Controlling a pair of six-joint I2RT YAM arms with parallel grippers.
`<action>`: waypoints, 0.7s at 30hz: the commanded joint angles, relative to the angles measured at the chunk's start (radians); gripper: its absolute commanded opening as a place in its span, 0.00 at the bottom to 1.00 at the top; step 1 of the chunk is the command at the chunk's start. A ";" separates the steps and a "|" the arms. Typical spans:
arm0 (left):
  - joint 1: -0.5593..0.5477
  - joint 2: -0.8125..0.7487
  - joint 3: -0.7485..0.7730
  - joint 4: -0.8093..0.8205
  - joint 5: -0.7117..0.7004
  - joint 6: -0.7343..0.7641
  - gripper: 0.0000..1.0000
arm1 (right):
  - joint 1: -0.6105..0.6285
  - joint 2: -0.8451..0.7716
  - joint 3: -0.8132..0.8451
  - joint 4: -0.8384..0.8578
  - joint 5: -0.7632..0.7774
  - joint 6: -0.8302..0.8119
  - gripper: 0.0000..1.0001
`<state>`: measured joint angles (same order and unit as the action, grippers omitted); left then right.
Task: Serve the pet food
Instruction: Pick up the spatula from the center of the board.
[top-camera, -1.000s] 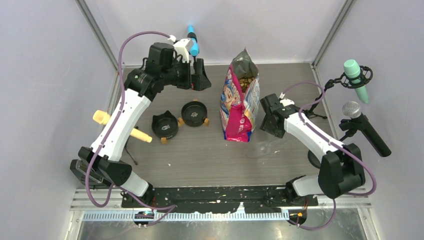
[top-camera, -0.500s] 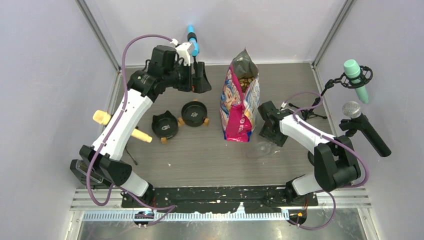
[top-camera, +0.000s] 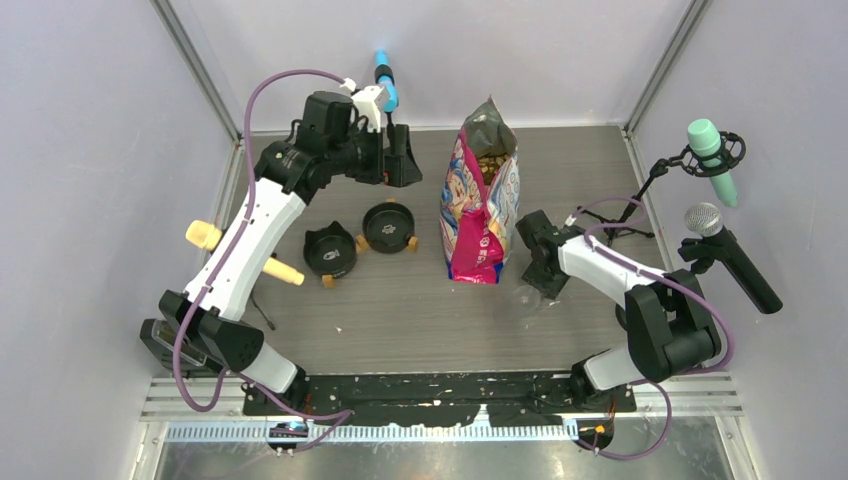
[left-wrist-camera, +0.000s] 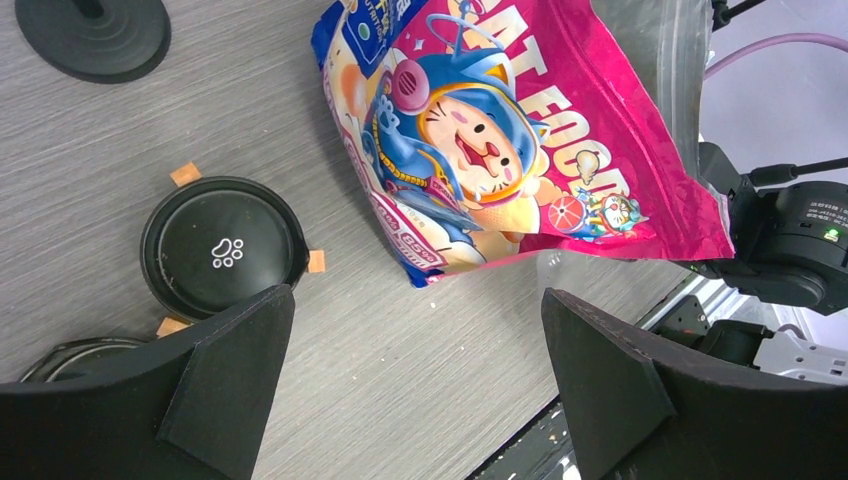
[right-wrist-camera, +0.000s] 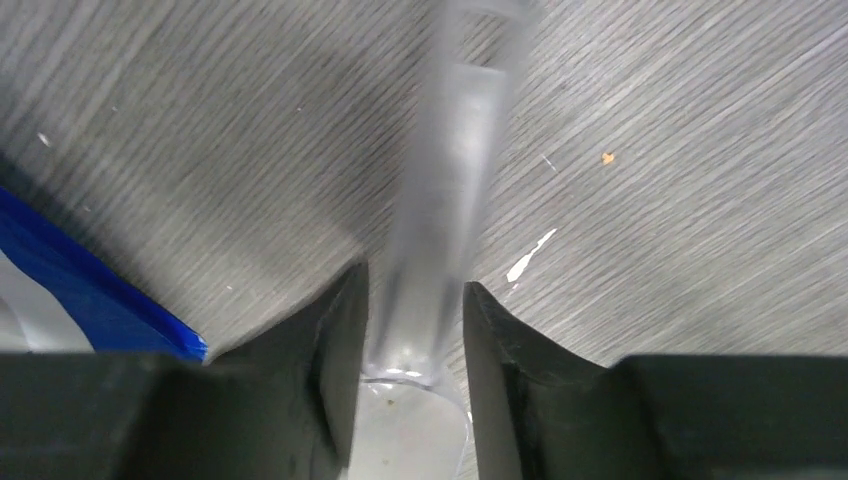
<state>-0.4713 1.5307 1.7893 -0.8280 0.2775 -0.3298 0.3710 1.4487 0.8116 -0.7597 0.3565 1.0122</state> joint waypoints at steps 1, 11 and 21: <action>0.000 -0.051 0.043 -0.003 -0.020 0.035 0.99 | -0.001 -0.001 0.011 0.035 0.041 0.036 0.36; 0.000 -0.029 0.140 -0.034 -0.004 0.038 0.96 | 0.000 -0.127 0.182 -0.028 0.192 -0.110 0.05; 0.045 -0.029 0.326 -0.058 -0.073 0.054 1.00 | -0.001 -0.306 0.492 0.112 0.255 -0.545 0.15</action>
<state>-0.4660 1.5246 2.0789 -0.8944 0.2295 -0.2893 0.3710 1.2137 1.1984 -0.7567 0.5533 0.6933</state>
